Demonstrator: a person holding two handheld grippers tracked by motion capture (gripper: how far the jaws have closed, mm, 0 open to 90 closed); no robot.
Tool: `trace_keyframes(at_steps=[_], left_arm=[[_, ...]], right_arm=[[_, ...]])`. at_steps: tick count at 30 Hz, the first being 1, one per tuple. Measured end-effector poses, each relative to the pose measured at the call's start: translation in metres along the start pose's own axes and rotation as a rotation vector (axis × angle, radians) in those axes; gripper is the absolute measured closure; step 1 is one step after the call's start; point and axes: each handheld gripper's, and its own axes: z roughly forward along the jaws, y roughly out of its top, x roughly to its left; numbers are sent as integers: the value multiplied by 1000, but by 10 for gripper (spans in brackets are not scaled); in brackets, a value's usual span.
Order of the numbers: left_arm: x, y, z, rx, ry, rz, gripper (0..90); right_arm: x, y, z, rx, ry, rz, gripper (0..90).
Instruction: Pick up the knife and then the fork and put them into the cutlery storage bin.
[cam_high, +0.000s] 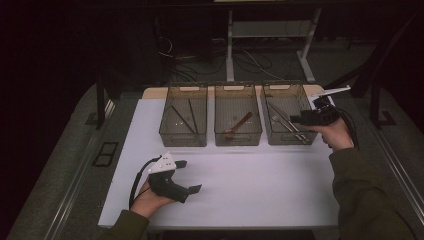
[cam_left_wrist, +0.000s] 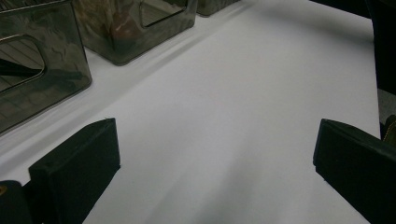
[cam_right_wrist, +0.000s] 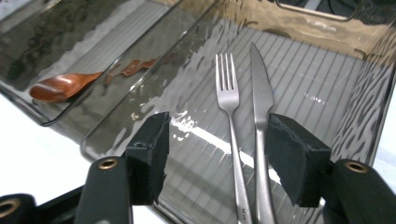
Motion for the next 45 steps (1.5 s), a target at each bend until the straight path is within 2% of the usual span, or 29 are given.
trace_keyframes(at_steps=[4,12,17,23,35,41,45], left_arm=[[1,0,2,8,-1,0,0],[-1,-1,0,14,-1,4,0],[-1,-1,0,11,-1,2,0],[0,0,0,3,1,-1,0],[0,-1,-2,7,2,1,0],[-1,-1,-2,14,-5,4,0],[-1,-2,-3,11,-8,5,0]], right_arm=[[5,-9,-7,-32,15,-16,377],[24,-26,-20,-92,54,-82,357],[37,-34,-28,-112,78,-120,337],[55,-45,-33,-121,72,-176,315],[91,-67,-32,-141,147,-228,277],[105,-83,-33,-165,162,-229,258],[111,-93,-34,-176,146,-229,244]])
